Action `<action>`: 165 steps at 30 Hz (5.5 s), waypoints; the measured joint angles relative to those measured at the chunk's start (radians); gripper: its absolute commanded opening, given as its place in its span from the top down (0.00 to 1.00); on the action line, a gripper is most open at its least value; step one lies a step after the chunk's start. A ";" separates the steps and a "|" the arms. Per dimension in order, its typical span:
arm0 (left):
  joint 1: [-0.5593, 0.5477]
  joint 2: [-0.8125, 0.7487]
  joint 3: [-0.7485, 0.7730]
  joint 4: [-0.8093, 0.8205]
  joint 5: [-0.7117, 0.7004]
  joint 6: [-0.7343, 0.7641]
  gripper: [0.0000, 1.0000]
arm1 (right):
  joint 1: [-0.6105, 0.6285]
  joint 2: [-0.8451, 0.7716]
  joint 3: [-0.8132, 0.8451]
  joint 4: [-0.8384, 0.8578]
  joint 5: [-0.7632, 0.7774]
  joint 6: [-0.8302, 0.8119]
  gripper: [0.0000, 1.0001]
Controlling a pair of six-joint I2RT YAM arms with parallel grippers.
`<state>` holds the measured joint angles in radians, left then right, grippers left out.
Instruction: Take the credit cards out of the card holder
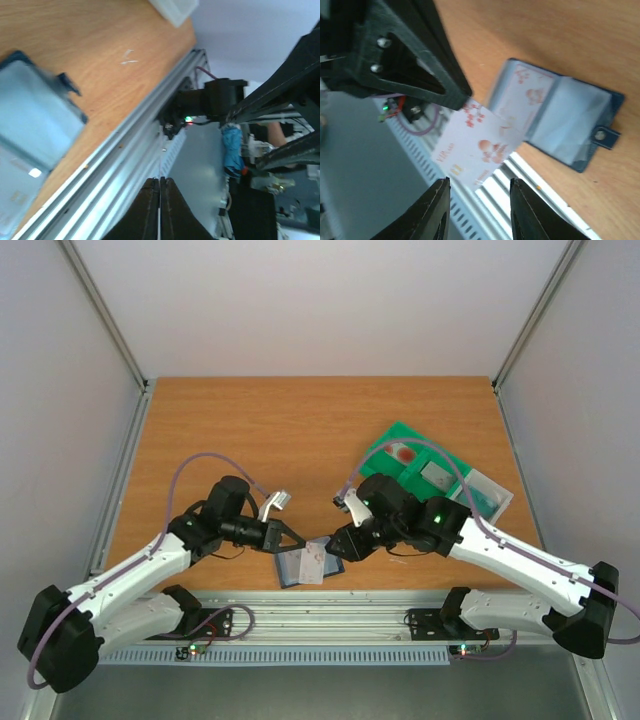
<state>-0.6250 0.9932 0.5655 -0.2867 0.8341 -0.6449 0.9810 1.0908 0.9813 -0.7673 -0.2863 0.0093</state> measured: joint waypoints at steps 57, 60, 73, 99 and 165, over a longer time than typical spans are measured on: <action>-0.506 0.524 0.023 0.333 -0.301 -0.411 0.55 | -0.021 -0.126 -0.583 0.142 0.042 0.674 0.53; -0.509 0.540 0.018 0.347 -0.310 -0.431 0.55 | -0.006 -0.126 -0.609 0.175 0.043 0.689 0.55; -0.523 0.672 -0.031 0.573 -0.299 -0.538 0.60 | 0.024 -0.088 -0.684 0.341 0.035 0.721 0.60; -0.526 0.578 -0.068 0.578 -0.352 -0.562 0.58 | 0.068 -0.228 -0.686 0.453 0.041 0.827 0.99; -0.606 0.028 0.004 0.393 -0.756 0.676 1.00 | 0.068 -0.056 0.160 -0.392 0.430 1.434 0.98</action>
<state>-1.2312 1.0214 0.5697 0.1059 0.0780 0.0307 1.0492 1.0351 1.1416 -1.1591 0.1432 1.4429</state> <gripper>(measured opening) 0.015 0.014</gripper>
